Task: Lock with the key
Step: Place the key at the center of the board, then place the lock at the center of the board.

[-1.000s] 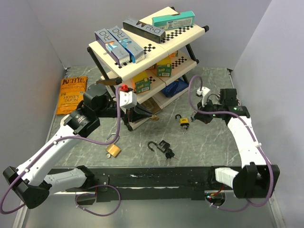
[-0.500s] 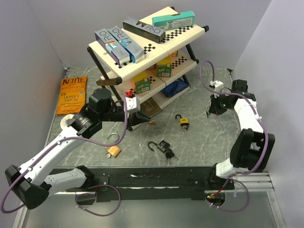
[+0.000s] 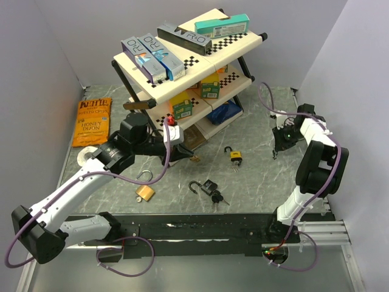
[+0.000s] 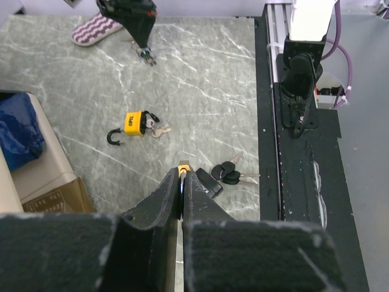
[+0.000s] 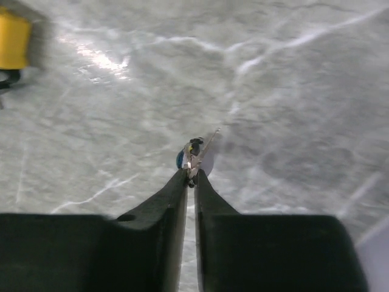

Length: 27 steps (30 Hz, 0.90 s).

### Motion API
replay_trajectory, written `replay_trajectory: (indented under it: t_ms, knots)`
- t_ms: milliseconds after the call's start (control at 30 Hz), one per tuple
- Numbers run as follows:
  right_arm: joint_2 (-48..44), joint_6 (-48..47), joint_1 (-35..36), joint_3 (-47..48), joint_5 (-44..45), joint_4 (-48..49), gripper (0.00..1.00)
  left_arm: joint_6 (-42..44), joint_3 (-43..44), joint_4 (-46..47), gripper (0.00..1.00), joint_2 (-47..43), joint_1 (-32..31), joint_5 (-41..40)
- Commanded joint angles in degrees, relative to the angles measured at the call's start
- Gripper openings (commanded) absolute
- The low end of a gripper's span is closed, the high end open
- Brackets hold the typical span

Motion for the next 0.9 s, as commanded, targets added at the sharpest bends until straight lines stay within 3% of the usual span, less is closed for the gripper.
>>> replay_trajectory:
  t_ms: [0, 100, 200, 300, 500, 667, 867]
  knots:
    - [2.01, -2.41, -0.63, 4.26, 3.25, -0.94, 0.49, -0.17, -0.29, 2.99, 0.01, 0.87, -0.26, 0.77]
    - [-0.35, -2.05, -0.63, 5.23, 1.58, -1.38, 0.69, -1.57, -0.38, 4.13, 0.01, 1.92, -0.61, 0.86]
    - [-5.34, -2.14, -0.54, 4.44, -2.89, -1.38, 0.78, -4.38, -0.03, 6.59, 0.01, 3.77, -1.13, 0.69]
    - [-13.15, -1.53, -0.02, 1.9, -10.01, -0.5, 0.98, -8.86, 1.46, 9.06, 0.01, 7.01, -1.93, -0.28]
    - [-29.08, 4.79, 8.04, -4.69, -19.78, 2.4, 0.99, -17.55, 7.61, 11.26, 0.01, 15.88, -4.3, -3.62]
    - [-41.64, 11.04, 21.14, -11.72, -17.77, 8.01, 0.99, -25.12, 11.39, 13.45, 0.01, 21.0, -4.65, -4.76]
    - [-48.69, 18.25, 33.63, -17.08, -12.15, 14.86, 0.99, -33.29, 12.01, 16.71, 0.01, 23.2, -4.74, -5.99]
